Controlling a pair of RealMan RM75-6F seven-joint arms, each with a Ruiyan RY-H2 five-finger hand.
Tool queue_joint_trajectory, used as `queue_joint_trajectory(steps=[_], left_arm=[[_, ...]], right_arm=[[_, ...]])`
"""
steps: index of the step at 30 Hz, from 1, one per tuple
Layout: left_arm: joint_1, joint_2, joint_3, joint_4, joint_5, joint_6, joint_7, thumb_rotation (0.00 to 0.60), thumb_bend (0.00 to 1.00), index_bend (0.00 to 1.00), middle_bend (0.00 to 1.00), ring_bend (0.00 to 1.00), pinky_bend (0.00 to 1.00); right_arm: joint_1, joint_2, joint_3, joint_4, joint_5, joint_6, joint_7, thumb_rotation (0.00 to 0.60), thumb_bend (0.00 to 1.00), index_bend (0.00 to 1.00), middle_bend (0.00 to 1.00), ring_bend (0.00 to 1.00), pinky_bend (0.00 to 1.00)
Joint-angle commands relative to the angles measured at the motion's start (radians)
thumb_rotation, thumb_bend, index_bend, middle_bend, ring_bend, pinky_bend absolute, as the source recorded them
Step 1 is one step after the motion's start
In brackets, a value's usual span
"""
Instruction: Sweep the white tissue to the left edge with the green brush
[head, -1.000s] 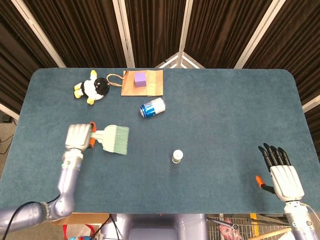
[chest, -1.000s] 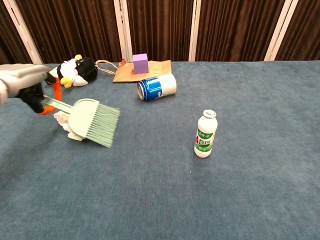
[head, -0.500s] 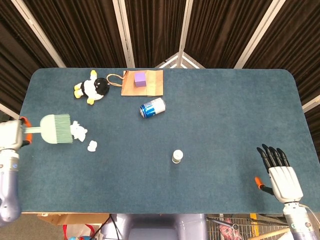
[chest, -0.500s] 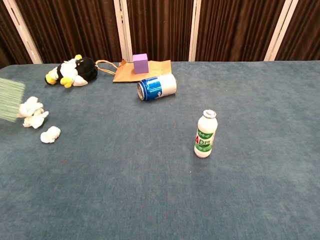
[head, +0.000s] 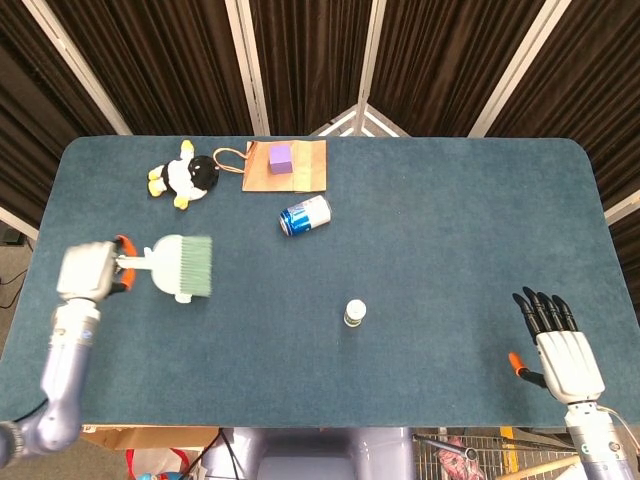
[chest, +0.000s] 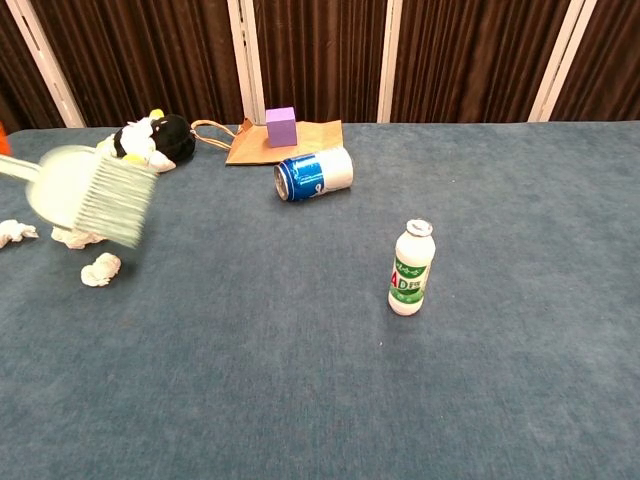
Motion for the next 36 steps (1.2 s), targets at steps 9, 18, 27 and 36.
queue_joint_trajectory(steps=[9, 18, 27, 36], left_arm=[[-0.019, -0.134, 0.064, 0.082, -0.042, 0.033, 0.08, 0.6, 0.75, 0.7, 1.0, 1.0, 1.0], [0.037, 0.003, 0.082, 0.202, -0.074, -0.016, 0.014, 0.6, 0.76, 0.7, 1.0, 1.0, 1.0], [0.096, 0.118, 0.027, 0.314, -0.085, -0.057, -0.172, 0.6, 0.76, 0.7, 1.0, 1.0, 1.0], [0.118, 0.184, -0.024, 0.175, 0.017, -0.03, -0.319, 0.6, 0.76, 0.68, 1.0, 1.0, 1.0]], right_arm=[[-0.008, 0.009, 0.001, 0.0, 0.009, 0.008, 0.003, 0.6, 0.32, 0.0, 0.0, 0.0, 0.01], [-0.011, 0.007, 0.001, 0.001, 0.012, 0.01, -0.016, 0.6, 0.32, 0.0, 0.0, 0.0, 0.01], [-0.009, -0.001, 0.0, -0.003, 0.011, 0.006, -0.035, 0.6, 0.32, 0.0, 0.0, 0.0, 0.01], [-0.007, -0.001, 0.003, 0.0, 0.01, 0.007, -0.033, 0.6, 0.32, 0.0, 0.0, 0.0, 0.01]])
